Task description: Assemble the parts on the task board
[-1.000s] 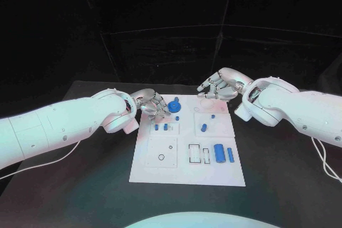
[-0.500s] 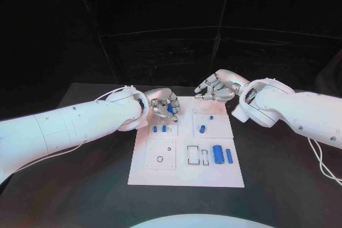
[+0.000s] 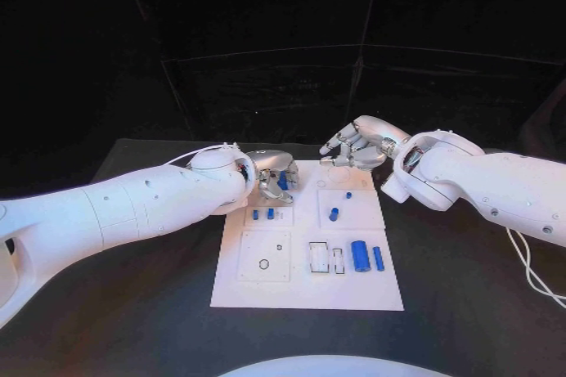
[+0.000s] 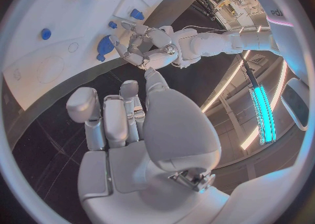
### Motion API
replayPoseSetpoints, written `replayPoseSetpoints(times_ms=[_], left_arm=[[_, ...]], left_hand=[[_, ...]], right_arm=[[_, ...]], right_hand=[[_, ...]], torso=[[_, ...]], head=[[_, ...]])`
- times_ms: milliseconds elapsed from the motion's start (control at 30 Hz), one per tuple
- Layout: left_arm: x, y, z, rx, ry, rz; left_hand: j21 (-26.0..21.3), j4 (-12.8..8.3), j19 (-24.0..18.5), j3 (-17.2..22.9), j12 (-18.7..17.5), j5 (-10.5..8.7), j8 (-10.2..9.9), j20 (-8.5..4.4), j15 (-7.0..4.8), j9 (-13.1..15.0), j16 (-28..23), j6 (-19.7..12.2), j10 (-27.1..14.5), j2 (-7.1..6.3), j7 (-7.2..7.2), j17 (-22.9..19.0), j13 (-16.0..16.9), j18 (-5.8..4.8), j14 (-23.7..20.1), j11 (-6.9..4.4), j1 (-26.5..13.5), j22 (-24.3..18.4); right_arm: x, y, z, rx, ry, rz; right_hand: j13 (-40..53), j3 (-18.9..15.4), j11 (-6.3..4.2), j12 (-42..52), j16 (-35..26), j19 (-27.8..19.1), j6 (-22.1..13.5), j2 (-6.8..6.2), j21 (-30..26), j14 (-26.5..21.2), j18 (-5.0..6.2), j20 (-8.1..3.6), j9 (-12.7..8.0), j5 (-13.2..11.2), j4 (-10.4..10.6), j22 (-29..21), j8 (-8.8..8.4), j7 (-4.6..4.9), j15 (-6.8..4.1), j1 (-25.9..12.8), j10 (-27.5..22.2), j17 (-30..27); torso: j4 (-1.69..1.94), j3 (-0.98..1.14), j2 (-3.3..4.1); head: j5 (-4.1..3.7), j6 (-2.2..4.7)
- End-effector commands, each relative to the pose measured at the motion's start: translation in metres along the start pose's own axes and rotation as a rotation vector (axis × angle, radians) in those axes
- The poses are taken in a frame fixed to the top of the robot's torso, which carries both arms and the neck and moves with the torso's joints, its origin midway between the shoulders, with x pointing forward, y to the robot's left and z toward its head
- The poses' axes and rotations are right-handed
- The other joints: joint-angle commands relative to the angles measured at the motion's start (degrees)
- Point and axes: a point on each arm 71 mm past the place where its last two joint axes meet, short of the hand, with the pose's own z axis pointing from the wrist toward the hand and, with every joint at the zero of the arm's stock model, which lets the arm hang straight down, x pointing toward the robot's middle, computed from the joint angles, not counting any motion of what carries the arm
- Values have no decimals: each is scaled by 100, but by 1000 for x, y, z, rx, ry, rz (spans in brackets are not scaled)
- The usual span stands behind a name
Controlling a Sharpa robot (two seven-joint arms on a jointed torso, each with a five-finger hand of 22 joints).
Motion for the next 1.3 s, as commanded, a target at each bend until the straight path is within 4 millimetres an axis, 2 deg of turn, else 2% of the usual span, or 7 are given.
replayPoseSetpoints(times_ms=[33,233,400,900,1300], left_arm=[[3,0,3,-10,42,73],[6,1,6,-21,62,85],[6,3,8,-32,74,88],[9,2,14,-39,99,93],[14,-1,15,-18,124,95]], left_hand=[[167,-34,79,9,-52,-3,-49,-4,-7,-26,110,71,63,13,-15,79,-51,-72,70,-13,-54,166],[629,-71,270,46,-96,-3,-152,-14,-13,-78,362,166,150,36,-22,273,-161,-157,181,-20,-69,636],[954,-99,401,106,-119,-3,-196,-19,-18,-96,524,260,241,76,-32,410,-229,-215,257,-28,-59,968],[1229,-154,456,317,-174,-4,-295,-42,-47,-116,642,493,562,169,-61,422,-367,-253,282,-72,-60,1256],[1325,-163,465,366,-244,-4,-408,-51,-60,-137,666,484,625,142,-78,395,-434,-267,279,-85,-117,1363]], right_arm=[[0,2,1,-14,0,-1],[0,3,1,-16,1,-1],[1,3,1,-17,1,-1],[2,4,2,-20,4,0],[2,5,3,-22,6,0]], right_hand=[[-4,-24,14,-20,-28,-44,-37,57,-26,99,74,8,-3,42,-2,-7,30,16,-13,19,-38,4],[-4,-24,14,-20,-28,-44,-37,57,-26,99,74,8,-3,42,-2,-7,30,16,-13,19,-38,4],[-11,-24,14,-28,-36,-51,-38,60,-32,97,76,9,-3,43,-3,-19,30,16,-13,23,-43,-5],[-11,-24,14,-28,-36,-51,-38,60,-32,97,76,9,-3,43,-3,-19,30,16,-13,23,-43,-5],[-11,-24,14,-28,-36,-51,-38,60,-32,97,76,9,-3,43,-3,-19,30,16,-13,23,-43,-5]], torso=[[3,-2,3],[9,-6,4],[3,1,6],[9,3,-2],[9,3,-3]], head=[[-3,-4],[-33,-10],[-16,-20],[-8,-59],[-8,-64]])
